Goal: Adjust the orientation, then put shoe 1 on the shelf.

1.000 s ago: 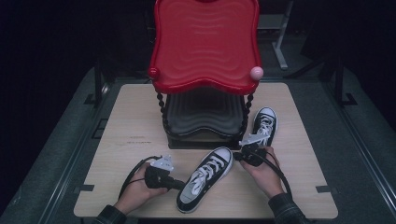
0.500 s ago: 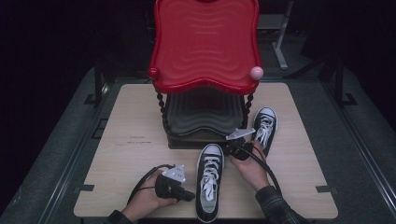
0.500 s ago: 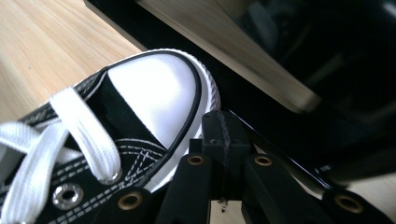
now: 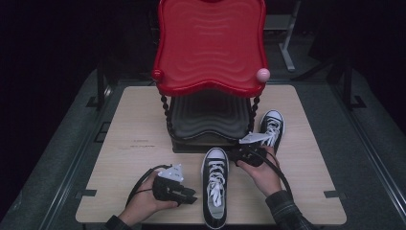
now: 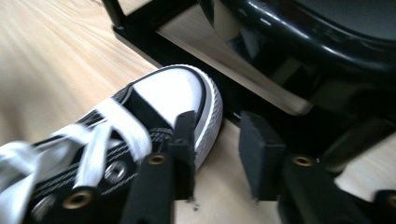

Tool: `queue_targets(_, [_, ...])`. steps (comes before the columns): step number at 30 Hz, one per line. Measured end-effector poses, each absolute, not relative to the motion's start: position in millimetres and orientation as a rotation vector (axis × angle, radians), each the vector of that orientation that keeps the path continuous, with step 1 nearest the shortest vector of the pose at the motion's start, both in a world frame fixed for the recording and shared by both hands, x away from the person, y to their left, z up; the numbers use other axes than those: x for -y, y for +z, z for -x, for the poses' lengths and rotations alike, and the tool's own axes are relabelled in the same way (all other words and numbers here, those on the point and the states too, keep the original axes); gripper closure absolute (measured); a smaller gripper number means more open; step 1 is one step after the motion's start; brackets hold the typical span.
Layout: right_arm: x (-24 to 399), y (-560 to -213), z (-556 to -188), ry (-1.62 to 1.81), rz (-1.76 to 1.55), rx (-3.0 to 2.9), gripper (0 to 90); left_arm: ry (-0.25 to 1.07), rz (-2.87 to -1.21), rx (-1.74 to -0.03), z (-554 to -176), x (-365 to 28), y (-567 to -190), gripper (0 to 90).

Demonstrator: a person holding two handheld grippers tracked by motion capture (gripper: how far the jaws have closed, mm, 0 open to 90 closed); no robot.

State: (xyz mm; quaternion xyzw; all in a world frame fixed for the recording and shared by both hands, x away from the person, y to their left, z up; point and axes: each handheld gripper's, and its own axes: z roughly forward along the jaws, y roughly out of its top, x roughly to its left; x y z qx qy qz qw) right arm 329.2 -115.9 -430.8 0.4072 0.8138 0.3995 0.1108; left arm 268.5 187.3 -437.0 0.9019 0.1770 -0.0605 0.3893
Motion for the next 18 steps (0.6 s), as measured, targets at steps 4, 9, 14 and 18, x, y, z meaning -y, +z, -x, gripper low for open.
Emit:
queue_targets(4, [127.8, -427.8, -317.0, 1.245, -1.182, -2.373, 55.9, -0.109, -2.253, -0.486, -269.5, -191.9, -427.0, 52.0])
queue_targets(9, [138.8, -420.6, -295.0, 1.330, -1.127, -2.366, 47.5, -0.064, -2.188, -0.523, -270.0, -190.2, -411.4, 43.6])
queue_targets(14, [140.9, -416.6, -281.9, 1.352, -1.100, -2.364, 46.1, -0.039, -2.164, -0.517, -270.7, -185.0, -402.7, 42.4])
queue_targets(18, [142.6, -413.2, -269.0, 1.376, -1.083, -2.359, 45.3, -0.017, -2.146, -0.493, -271.6, -172.3, -397.2, 41.4])
